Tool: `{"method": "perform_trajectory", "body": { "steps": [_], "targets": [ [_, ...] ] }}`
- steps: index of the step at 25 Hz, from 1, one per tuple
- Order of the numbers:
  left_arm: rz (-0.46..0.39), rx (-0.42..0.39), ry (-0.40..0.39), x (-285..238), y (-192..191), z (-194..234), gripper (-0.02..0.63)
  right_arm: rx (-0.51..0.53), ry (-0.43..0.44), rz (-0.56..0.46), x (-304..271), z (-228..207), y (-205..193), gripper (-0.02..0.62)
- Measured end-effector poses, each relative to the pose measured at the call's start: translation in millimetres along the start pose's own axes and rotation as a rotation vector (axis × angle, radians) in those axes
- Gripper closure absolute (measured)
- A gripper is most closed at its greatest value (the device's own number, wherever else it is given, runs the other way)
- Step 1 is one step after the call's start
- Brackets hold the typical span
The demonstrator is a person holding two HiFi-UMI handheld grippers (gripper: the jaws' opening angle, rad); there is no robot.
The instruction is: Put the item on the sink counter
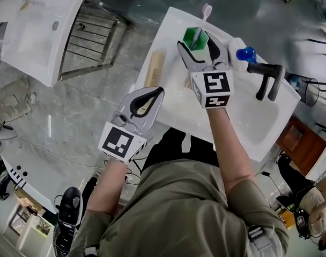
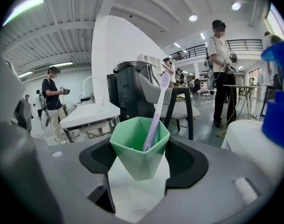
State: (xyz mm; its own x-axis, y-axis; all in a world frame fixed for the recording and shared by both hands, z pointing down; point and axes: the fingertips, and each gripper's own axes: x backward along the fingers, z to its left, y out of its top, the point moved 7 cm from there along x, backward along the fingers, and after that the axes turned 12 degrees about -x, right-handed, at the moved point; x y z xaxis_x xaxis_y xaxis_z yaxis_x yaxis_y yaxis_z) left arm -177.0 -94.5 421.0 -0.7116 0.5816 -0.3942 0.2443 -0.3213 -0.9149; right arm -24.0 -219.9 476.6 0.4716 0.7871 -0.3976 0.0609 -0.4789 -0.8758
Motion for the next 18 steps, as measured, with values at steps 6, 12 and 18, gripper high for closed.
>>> {"method": "perform_trajectory", "body": {
  "steps": [6,12,18],
  "targets": [
    [0.007,0.019,-0.011,-3.6,-5.2,-0.5,0.6,-0.012,-0.034,0.002,-10.4,-3.9,-6.8,0.282],
    [0.017,0.035,-0.011,-4.1,-12.9,2.1,0.6,-0.011,-0.044,-0.005,-20.0,-9.2,-9.0,0.282],
    [0.017,0.047,-0.004,-5.6,-16.9,4.9,0.6,0.016,-0.054,0.004,-27.6,-13.1,-12.6,0.282]
  ]
}}
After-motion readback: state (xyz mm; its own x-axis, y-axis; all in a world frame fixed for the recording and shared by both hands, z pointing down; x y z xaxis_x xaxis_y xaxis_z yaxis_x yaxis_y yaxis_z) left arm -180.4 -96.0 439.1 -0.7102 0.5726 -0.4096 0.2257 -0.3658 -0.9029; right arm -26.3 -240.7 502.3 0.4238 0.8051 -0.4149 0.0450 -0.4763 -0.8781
